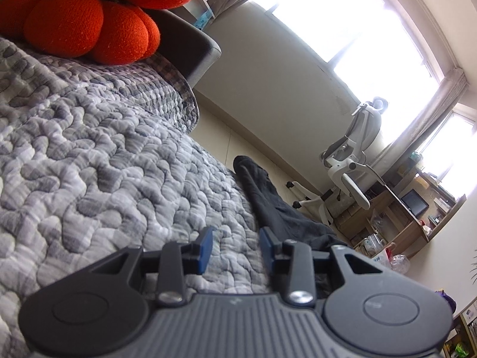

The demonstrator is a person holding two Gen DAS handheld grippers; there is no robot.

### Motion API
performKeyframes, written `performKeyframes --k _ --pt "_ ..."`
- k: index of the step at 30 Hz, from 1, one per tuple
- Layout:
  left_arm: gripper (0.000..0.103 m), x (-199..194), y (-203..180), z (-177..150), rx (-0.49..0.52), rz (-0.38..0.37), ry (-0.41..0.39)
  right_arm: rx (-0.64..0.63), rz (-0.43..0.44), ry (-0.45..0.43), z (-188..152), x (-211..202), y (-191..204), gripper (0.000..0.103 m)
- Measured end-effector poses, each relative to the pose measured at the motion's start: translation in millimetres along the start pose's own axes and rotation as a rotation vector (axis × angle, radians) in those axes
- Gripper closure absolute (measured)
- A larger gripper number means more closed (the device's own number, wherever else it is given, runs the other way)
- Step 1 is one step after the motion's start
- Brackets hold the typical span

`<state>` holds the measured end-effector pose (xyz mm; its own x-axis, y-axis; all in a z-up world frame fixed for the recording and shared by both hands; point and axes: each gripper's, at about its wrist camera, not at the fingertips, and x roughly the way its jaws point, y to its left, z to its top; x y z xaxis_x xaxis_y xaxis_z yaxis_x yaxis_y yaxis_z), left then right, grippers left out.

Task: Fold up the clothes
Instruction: 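Lay the folded T-shirt side down and open both grippers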

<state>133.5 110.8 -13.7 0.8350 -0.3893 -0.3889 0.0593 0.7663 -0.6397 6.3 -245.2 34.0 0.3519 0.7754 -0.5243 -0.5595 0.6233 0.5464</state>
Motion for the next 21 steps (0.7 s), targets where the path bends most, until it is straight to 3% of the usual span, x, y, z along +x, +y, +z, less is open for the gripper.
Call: performKeyframes --k 4,6,11,12,14,15,16,21 --pt "0.059 -31.3 -7.0 -19.7 -0.002 -0.034 0.056 -0.07 0.045 0.037 -39.2 -27.0 11.7 0.056" --pt "0.057 -52.5 -10.4 -35.4 0.001 -0.054 0.066 -0.043 0.051 0.056 -56.9 -35.0 7.0 0.056" --pt "0.056 -89.3 -24.5 -63.8 0.037 -0.047 0.07 -0.055 0.08 0.039 -76.3 -26.5 18.6 0.055" --pt "0.056 -93.4 -29.5 -67.2 0.061 -0.039 0.073 -0.062 0.074 0.041 -76.8 -21.0 21.5 0.058" --pt "0.056 -99.4 -38.3 -72.1 0.117 -0.031 0.089 -0.084 0.027 0.06 -78.7 -9.4 25.3 0.074" --pt "0.056 -102.2 -42.7 -74.4 0.145 -0.027 0.097 -0.095 0.004 0.069 -79.7 -3.6 27.3 0.092" --pt "0.056 -105.1 -47.0 -76.7 0.173 -0.024 0.106 -0.098 -0.013 0.075 -80.5 1.0 28.0 0.099" --pt "0.056 -119.1 -51.3 -89.6 0.25 -0.025 0.152 0.043 0.115 -0.002 -87.8 -14.3 13.2 0.099"
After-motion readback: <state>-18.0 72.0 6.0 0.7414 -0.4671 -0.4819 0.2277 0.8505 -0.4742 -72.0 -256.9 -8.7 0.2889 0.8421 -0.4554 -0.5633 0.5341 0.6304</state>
